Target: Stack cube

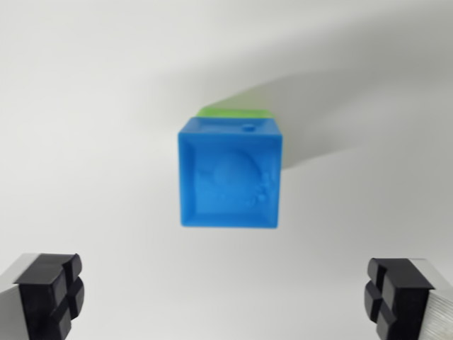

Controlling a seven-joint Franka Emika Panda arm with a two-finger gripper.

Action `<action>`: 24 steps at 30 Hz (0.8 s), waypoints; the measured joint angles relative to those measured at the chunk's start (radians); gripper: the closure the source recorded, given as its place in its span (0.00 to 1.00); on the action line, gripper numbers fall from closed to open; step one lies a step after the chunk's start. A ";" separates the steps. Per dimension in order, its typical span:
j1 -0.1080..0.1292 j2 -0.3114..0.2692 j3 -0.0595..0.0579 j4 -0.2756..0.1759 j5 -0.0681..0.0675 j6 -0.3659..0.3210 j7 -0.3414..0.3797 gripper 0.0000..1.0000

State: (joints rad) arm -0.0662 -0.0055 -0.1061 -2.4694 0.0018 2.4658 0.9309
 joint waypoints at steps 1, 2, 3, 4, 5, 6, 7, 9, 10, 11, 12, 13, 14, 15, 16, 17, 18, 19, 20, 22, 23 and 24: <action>0.000 -0.010 0.000 0.003 -0.001 -0.013 0.001 0.00; 0.000 -0.015 0.000 0.005 -0.002 -0.019 0.002 0.00; 0.000 -0.025 0.000 0.008 -0.004 -0.032 0.003 0.00; 0.000 -0.035 0.000 0.011 -0.005 -0.044 0.004 0.00; 0.000 -0.044 0.000 0.014 -0.006 -0.056 0.005 0.00; 0.000 -0.053 0.000 0.018 -0.007 -0.069 0.005 0.00; 0.000 -0.061 0.000 0.022 -0.008 -0.082 0.006 0.00; 0.000 -0.074 0.000 0.029 -0.010 -0.101 0.007 0.00; 0.000 -0.082 0.000 0.033 -0.011 -0.114 0.008 0.00; 0.000 -0.090 0.000 0.037 -0.012 -0.125 0.009 0.00; 0.000 -0.098 0.000 0.042 -0.012 -0.138 0.009 0.00; 0.000 -0.105 0.000 0.046 -0.013 -0.150 0.010 0.00; 0.000 -0.109 0.000 0.049 -0.013 -0.156 0.010 0.00; 0.000 -0.116 0.000 0.054 -0.014 -0.167 0.011 0.00; 0.000 -0.123 0.000 0.059 -0.014 -0.180 0.011 0.00; 0.000 -0.130 0.000 0.064 -0.015 -0.192 0.011 0.00; 0.000 -0.136 0.000 0.069 -0.015 -0.203 0.012 0.00; 0.000 -0.142 0.000 0.074 -0.016 -0.214 0.012 0.00; 0.000 -0.148 0.000 0.079 -0.017 -0.225 0.013 0.00; 0.000 -0.159 0.000 0.090 -0.018 -0.247 0.014 0.00; 0.000 -0.164 0.000 0.096 -0.018 -0.258 0.014 0.00; 0.000 -0.169 0.000 0.101 -0.018 -0.269 0.014 0.00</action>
State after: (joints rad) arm -0.0663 -0.1748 -0.1062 -2.3682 -0.0166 2.1968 0.9451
